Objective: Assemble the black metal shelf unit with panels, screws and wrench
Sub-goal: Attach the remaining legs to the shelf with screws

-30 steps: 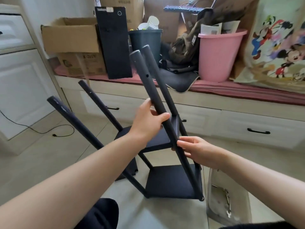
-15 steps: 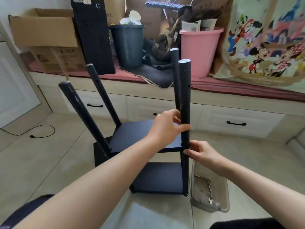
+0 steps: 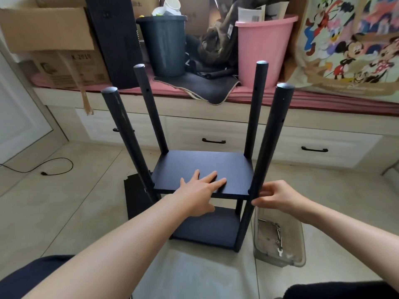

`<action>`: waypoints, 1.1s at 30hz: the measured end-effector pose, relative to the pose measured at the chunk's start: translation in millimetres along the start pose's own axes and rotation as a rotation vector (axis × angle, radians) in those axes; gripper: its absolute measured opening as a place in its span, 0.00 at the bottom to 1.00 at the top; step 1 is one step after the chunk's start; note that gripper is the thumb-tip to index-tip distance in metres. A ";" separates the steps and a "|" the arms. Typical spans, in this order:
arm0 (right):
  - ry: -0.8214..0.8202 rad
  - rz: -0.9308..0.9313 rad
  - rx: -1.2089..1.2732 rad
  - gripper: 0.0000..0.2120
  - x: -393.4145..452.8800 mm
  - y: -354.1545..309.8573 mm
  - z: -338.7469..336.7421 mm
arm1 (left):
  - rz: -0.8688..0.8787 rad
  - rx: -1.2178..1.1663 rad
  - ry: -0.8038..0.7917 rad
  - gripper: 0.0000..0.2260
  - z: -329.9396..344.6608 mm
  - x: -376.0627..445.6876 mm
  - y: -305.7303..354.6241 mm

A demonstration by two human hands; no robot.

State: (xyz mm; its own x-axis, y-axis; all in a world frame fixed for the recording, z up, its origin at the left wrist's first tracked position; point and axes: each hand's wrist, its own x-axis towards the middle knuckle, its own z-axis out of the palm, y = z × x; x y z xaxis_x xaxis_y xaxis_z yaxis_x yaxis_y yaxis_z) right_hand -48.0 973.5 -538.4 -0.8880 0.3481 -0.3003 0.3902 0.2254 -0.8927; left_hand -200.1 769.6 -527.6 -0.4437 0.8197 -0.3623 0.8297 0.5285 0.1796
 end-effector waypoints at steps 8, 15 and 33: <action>-0.001 0.022 -0.092 0.10 2.4 8.3 12.0 | 0.005 0.046 -0.015 0.37 11.5 2.7 -7.8; 0.106 -0.060 -0.253 0.13 7.5 2.7 13.4 | -0.020 0.098 0.093 0.39 28.3 2.5 -6.6; 0.245 -0.015 -0.342 0.16 11.9 6.7 -10.7 | 0.065 0.006 0.144 0.41 34.5 21.0 12.0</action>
State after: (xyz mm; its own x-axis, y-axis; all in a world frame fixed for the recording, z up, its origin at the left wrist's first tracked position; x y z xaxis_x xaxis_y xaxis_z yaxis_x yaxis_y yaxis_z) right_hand -53.4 988.9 -544.3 -0.8263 0.5394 -0.1622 0.4726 0.5071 -0.7208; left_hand -187.7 785.5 -564.6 -0.4325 0.8757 -0.2147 0.8601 0.4721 0.1930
